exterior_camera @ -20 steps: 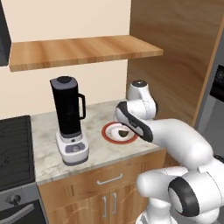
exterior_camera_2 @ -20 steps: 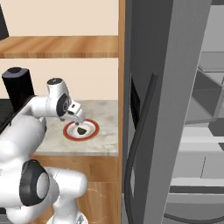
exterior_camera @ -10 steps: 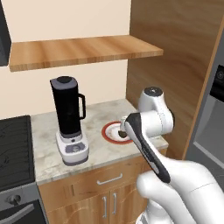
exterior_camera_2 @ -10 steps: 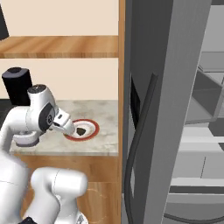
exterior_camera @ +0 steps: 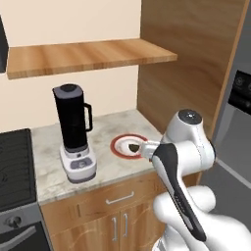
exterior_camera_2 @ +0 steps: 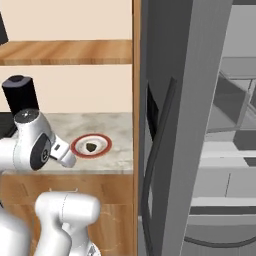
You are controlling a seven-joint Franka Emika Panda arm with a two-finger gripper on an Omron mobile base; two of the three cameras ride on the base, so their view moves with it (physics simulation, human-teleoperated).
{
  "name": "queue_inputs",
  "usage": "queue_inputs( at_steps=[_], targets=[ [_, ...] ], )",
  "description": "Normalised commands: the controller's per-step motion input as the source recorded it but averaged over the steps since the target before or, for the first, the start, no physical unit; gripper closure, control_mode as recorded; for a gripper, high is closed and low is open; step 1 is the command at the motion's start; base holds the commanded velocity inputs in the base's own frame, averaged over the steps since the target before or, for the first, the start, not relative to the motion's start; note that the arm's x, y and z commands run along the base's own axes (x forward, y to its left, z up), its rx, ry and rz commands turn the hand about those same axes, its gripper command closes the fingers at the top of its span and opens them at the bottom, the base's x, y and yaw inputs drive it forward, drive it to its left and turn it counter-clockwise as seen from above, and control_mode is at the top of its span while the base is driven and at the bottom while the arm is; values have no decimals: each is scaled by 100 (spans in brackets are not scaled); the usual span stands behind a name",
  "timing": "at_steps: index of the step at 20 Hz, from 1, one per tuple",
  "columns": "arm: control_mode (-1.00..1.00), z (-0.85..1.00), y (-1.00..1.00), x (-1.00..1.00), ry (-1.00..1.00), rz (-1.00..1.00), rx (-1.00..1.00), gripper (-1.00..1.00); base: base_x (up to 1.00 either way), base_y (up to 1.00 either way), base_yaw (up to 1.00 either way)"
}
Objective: Pick the kiwi and apple from the fridge and place them on the plate next to the blender to make a fruit smoothie.
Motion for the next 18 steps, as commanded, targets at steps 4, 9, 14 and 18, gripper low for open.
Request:
queue_inputs(
  at_steps=[4,9,14,18],
  targets=[
    [100,0,0,0,0,0,0,-100,-95,1,-59],
    [100,0,0,0,0,0,0,-100,-66,0,-81],
    [100,0,0,0,0,0,0,-100,-7,-35,-81],
    [100,0,0,0,0,0,0,-100,0,-84,-73]
  ],
)
